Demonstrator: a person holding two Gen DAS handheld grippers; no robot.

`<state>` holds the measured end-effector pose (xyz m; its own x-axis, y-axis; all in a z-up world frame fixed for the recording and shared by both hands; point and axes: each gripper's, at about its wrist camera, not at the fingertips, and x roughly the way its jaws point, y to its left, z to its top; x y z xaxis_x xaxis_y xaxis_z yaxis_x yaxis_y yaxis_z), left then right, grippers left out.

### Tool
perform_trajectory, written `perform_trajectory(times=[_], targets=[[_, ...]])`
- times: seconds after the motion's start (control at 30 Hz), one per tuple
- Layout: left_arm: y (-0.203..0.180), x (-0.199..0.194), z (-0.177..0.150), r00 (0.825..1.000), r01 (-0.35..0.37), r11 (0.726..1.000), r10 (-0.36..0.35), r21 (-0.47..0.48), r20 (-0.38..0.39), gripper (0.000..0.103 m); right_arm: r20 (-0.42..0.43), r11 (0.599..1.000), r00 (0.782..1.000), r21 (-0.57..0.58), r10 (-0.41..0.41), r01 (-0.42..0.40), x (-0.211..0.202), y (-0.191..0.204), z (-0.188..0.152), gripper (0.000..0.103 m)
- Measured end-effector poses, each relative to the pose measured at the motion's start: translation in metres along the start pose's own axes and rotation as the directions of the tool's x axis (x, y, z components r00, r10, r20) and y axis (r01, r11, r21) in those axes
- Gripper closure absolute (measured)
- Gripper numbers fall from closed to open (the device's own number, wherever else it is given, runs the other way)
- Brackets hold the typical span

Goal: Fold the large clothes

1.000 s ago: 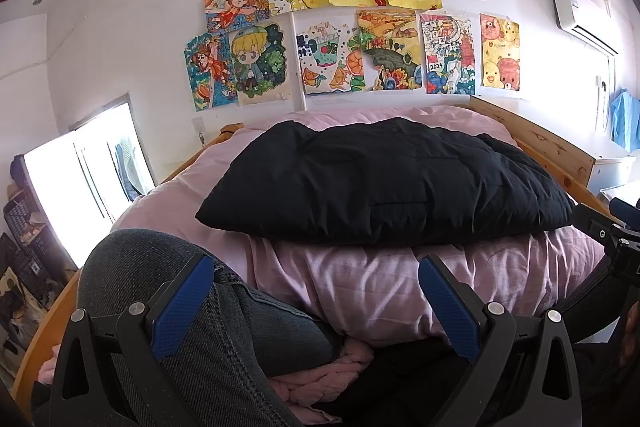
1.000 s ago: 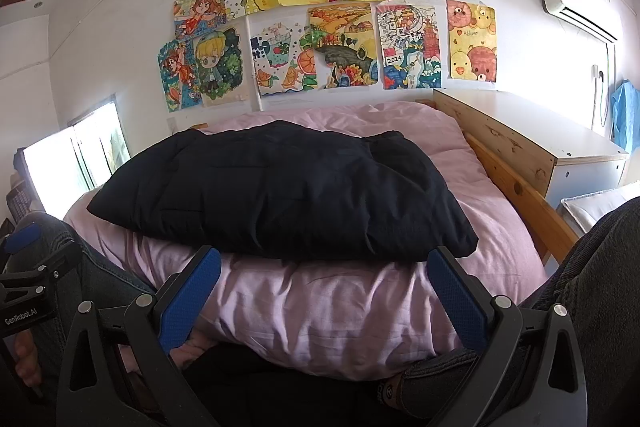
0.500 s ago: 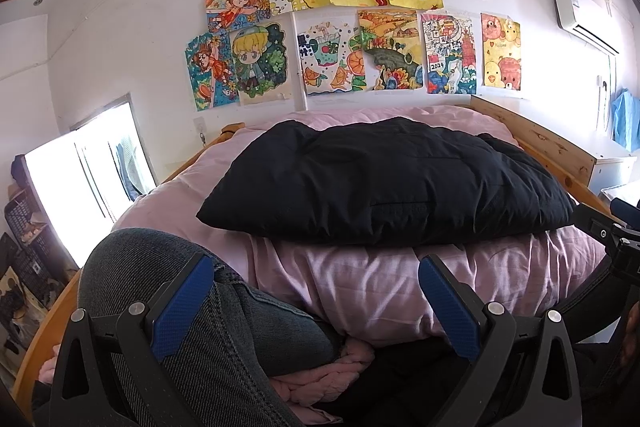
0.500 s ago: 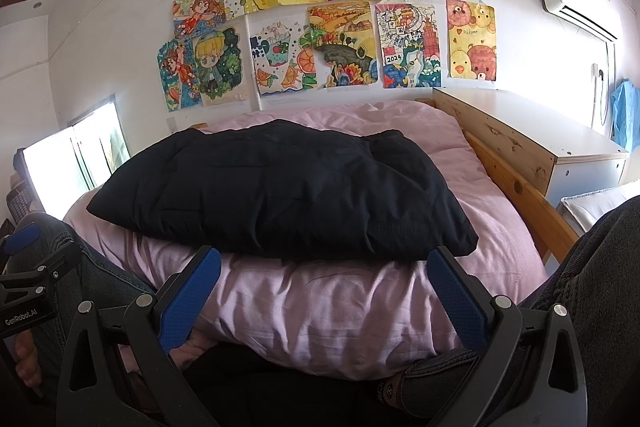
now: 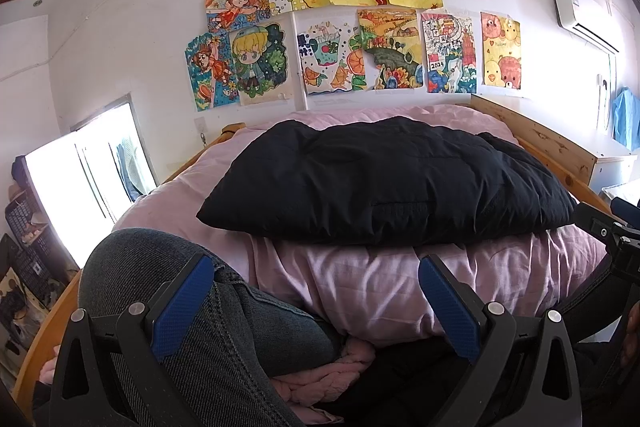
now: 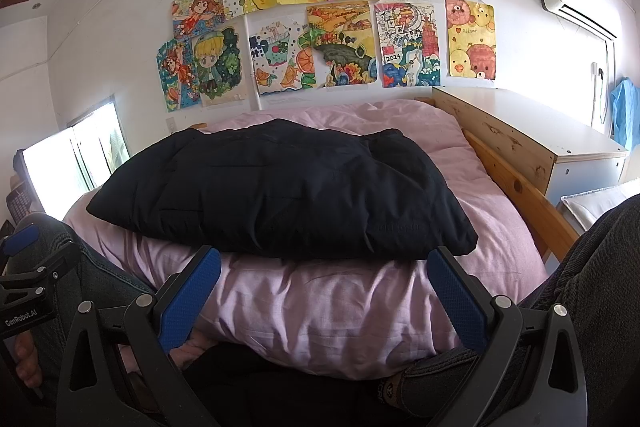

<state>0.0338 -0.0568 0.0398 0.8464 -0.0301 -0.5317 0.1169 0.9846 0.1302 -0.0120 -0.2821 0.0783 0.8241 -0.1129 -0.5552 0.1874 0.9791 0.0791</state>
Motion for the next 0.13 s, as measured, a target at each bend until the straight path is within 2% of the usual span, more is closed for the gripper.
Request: perform_trajectory(times=[0.13], targets=[[0.0036, 0.0024, 0.0005, 1.000, -0.001, 1.000, 0.001, 0.000, 0.000, 0.000, 0.000, 1.000, 1.000, 0.001, 0.000, 0.000, 0.0000, 0.0000, 0.0005, 0.001]])
